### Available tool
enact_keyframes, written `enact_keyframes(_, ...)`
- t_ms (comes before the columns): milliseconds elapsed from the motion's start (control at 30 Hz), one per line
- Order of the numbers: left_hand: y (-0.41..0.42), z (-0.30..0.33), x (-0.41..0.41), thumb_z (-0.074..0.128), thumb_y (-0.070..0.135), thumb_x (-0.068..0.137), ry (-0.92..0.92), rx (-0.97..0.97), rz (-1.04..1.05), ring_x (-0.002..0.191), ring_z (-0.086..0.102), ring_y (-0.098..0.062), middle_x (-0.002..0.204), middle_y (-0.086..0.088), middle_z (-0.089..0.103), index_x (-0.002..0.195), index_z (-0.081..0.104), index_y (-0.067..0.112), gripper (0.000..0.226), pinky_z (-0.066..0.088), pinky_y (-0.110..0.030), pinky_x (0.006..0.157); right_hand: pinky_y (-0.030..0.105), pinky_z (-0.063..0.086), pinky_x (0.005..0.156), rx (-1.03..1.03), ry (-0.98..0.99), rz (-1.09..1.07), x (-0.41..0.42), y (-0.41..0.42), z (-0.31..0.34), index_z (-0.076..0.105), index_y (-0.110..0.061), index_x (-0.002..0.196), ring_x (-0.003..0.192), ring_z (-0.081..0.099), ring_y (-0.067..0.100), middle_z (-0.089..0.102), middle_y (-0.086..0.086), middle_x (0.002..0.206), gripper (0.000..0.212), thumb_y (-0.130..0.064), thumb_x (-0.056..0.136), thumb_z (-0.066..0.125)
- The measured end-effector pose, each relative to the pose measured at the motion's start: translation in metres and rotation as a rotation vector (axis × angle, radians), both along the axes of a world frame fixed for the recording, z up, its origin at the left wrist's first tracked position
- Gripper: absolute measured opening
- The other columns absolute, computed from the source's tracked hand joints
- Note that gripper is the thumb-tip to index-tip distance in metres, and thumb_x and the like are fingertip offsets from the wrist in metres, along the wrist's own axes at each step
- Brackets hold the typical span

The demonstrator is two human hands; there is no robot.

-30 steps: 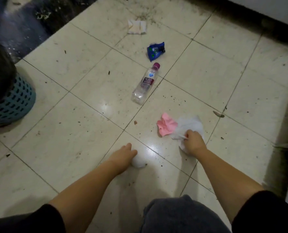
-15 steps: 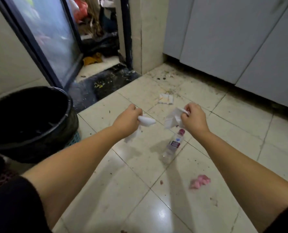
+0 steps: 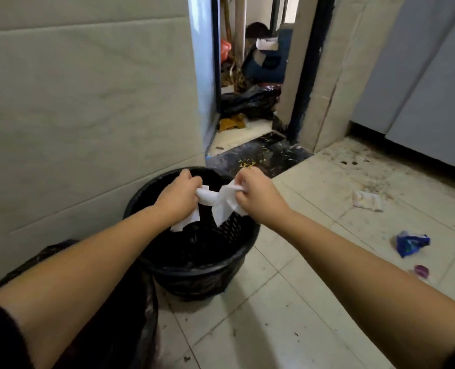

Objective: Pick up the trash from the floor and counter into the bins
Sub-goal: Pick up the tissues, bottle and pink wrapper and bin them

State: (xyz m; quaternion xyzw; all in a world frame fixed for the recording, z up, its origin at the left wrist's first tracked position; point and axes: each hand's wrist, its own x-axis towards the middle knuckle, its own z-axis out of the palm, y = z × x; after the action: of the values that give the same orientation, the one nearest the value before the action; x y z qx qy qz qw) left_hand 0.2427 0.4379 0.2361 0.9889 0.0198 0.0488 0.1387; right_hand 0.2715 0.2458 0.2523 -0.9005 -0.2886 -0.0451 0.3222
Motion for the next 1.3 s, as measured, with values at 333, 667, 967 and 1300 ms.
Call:
enact_keyframes(333,0.030,-0.100,0.022,0.050,0.006,0.093,0.880,0.221,-0.140,0.071,0.048,-0.023,0.093,-0.014,0.056,0.107,0.060,0.000,0.018,0.042,-0.033,0.075,0.034,0.034,0.073,-1.083,0.501,0.218,0.015,0.098,-0.100,0.062,-0.004,0.103,0.084,0.047,0.030,0.051,0.015,0.093,0.017,-0.011,0.093,0.051)
enact_keyframes(667,0.028,-0.044,0.029,0.061,0.022,0.086,0.719,0.164,-0.173,0.084,0.056,-0.027,0.101,-0.012,0.058,0.107,0.061,0.007,0.026,0.050,-0.039,0.074,0.040,0.050,0.090,-0.900,0.367,0.204,0.031,0.070,-0.057,0.065,-0.007,0.113,0.104,0.060,0.036,0.065,0.017,0.117,0.028,-0.019,0.090,0.055)
enact_keyframes(967,-0.114,0.046,0.038,0.045,0.030,0.093,-0.026,0.058,-0.188,0.103,0.059,-0.027,0.114,-0.006,0.062,0.113,0.057,0.020,0.026,0.050,-0.039,0.080,0.037,0.053,0.084,-0.421,0.058,-0.147,0.048,-0.107,0.040,0.065,-0.020,0.107,0.098,0.063,0.026,0.070,0.005,0.109,0.022,-0.026,0.092,0.050)
enact_keyframes(1300,-0.426,-0.045,0.029,0.043,0.032,0.095,0.231,0.070,-0.480,0.116,0.056,-0.028,0.131,-0.006,0.055,0.130,0.048,0.020,0.037,0.047,-0.040,0.092,0.038,0.052,0.088,-0.622,0.425,-0.451,-0.018,-0.442,-0.049,0.062,-0.020,0.116,0.103,0.062,0.025,0.068,0.006,0.115,0.028,-0.028,0.091,0.052)
